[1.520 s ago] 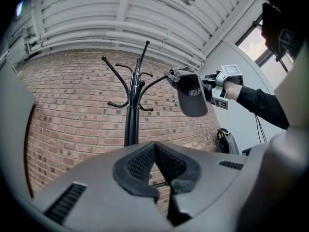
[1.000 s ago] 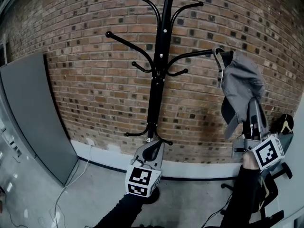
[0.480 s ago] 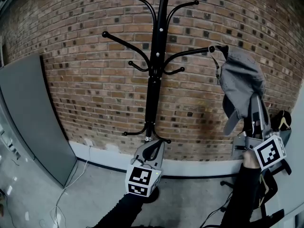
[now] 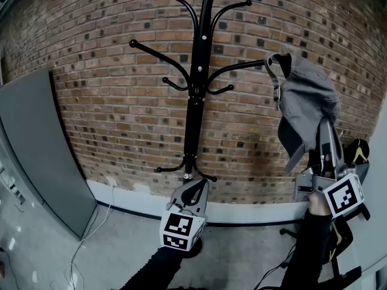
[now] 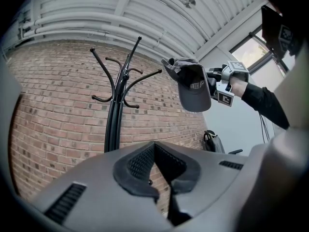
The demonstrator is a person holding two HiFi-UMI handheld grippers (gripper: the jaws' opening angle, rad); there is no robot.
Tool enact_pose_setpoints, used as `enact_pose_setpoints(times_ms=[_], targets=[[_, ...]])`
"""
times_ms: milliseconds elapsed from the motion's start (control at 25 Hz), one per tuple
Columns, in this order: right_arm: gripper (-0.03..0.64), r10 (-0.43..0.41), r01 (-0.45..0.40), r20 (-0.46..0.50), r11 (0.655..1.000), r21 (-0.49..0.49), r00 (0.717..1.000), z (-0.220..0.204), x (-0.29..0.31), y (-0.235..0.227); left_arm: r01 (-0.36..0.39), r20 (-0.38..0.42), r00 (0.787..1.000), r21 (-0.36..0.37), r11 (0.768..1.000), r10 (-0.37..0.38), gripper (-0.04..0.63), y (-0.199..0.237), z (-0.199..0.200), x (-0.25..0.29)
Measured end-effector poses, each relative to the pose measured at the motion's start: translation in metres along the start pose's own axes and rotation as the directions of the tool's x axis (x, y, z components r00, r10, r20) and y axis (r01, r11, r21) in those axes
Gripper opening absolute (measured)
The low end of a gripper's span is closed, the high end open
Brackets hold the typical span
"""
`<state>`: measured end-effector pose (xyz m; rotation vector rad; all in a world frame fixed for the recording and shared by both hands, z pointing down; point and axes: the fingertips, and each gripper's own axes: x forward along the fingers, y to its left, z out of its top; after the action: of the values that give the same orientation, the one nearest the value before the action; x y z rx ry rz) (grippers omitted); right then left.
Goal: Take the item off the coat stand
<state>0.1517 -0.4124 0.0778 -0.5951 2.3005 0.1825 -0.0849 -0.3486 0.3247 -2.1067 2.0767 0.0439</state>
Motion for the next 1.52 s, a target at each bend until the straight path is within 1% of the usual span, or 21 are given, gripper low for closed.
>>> enact_pose_setpoints(times_ms=[200, 360, 520, 640, 840, 1120, 1320, 1520], targets=[[0.028, -0.012, 0.012, -0.031, 1.0, 0.003, 0.999, -0.012, -0.005, 0.001, 0.004, 0.003, 1.0, -0.005, 1.0, -0.004, 0.007, -0.001, 0.0, -0.001], [0.028, -0.054, 0.055, -0.066, 0.999, 0.004, 0.996, -0.029, -0.016, -0.006, 0.006, 0.006, 1.0, -0.011, 1.0, -0.006, 0.006, -0.001, 0.002, -0.002], [0.028, -0.073, 0.079, -0.102, 0.995, 0.053, 0.992, -0.051, -0.028, -0.012, 0.011, 0.007, 1.0, -0.016, 1.0, -0.011, 0.006, -0.001, 0.002, -0.002], [0.028, -0.084, 0.093, -0.128, 0.993, 0.067, 0.988, -0.064, -0.036, -0.012, 0.016, 0.01, 1.0, -0.017, 1.0, -0.015, 0.007, -0.003, 0.003, -0.003], [0.028, -0.099, 0.111, -0.155, 0.992, 0.067, 0.983, -0.077, -0.048, -0.013, 0.013, 0.011, 1.0, -0.025, 1.0, -0.012, 0.006, -0.004, 0.003, -0.005], [0.028, -0.15, 0.167, -0.192, 0.983, 0.073, 0.97, -0.091, -0.067, -0.018, 0.013, 0.012, 1.0, -0.029, 1.0, -0.013, 0.006, -0.005, 0.004, -0.005], [0.028, -0.144, 0.165, -0.209, 0.983, 0.083, 0.967, -0.105, -0.082, -0.017, 0.01, 0.006, 1.0, -0.029, 1.0, -0.01, 0.007, -0.004, 0.001, -0.007], [0.028, -0.164, 0.186, -0.231, 0.98, 0.077, 0.959, -0.117, -0.097, -0.016, 0.005, 0.005, 1.0, -0.03, 1.0, -0.005, 0.007, -0.001, 0.0, -0.007]])
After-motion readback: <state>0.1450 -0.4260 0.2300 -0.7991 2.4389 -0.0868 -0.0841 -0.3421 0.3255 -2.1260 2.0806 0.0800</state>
